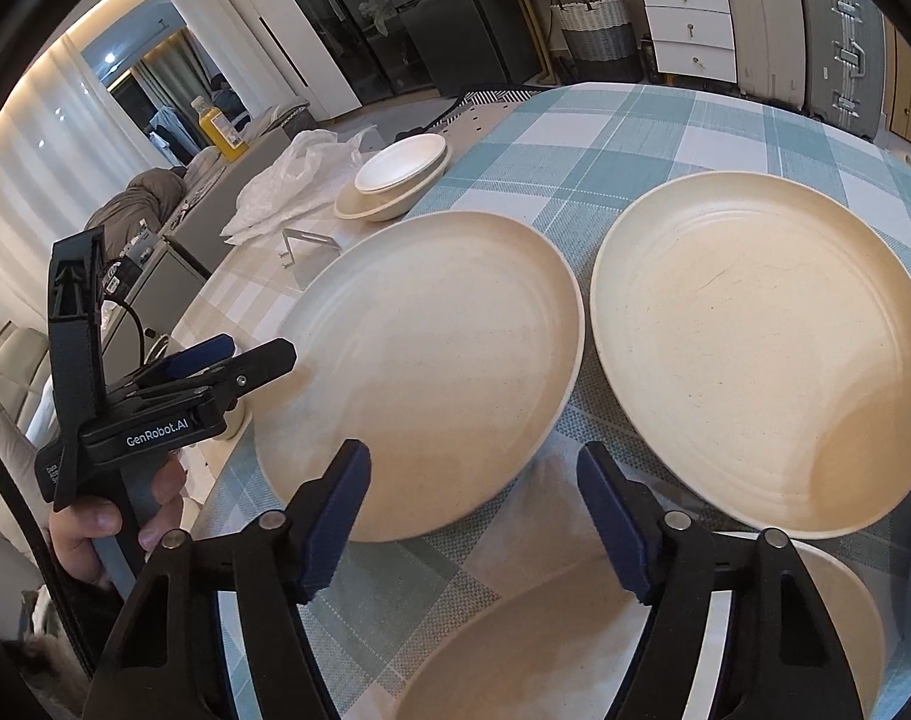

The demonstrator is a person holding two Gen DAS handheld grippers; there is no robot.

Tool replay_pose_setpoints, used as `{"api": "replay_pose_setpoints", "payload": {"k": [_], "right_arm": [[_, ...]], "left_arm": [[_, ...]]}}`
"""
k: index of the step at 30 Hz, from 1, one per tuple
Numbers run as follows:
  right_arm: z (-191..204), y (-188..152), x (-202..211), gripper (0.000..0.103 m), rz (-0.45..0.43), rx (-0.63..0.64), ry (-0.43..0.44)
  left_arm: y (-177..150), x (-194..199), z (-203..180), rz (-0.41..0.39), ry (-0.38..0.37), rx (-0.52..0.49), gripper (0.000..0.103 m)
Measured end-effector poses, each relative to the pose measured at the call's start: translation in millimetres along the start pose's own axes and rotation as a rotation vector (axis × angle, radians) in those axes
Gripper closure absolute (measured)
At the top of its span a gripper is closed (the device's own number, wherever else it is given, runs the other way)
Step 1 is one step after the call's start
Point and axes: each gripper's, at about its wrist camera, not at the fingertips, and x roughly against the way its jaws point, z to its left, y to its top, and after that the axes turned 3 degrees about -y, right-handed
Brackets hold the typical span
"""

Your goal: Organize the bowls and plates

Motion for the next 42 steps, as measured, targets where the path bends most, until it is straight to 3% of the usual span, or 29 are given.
{"api": "replay_pose_setpoints", "payload": {"k": [7,15,29,42], "right_arm": [[2,-1,-9,0.042,0.019,-0.003,-0.02],[2,0,-15,0.058,0.023,0.002,-0.047],[0,-2,-14,0.076,0.011,-0.007,-0.084],[2,-4,-8,0.078,-0.013,0.003,-0.097]], "left_arm": [[-1,-5,3,0.018,-0.018,0.007,0.012],[-2,-10,0,0.038,-0.027,-0.007,0.046],[-6,-15,-8,0.05,-0.072,-0.025,0.085],[-8,-2,-9,0.03,-0.052,-0.044,0.089]]}}
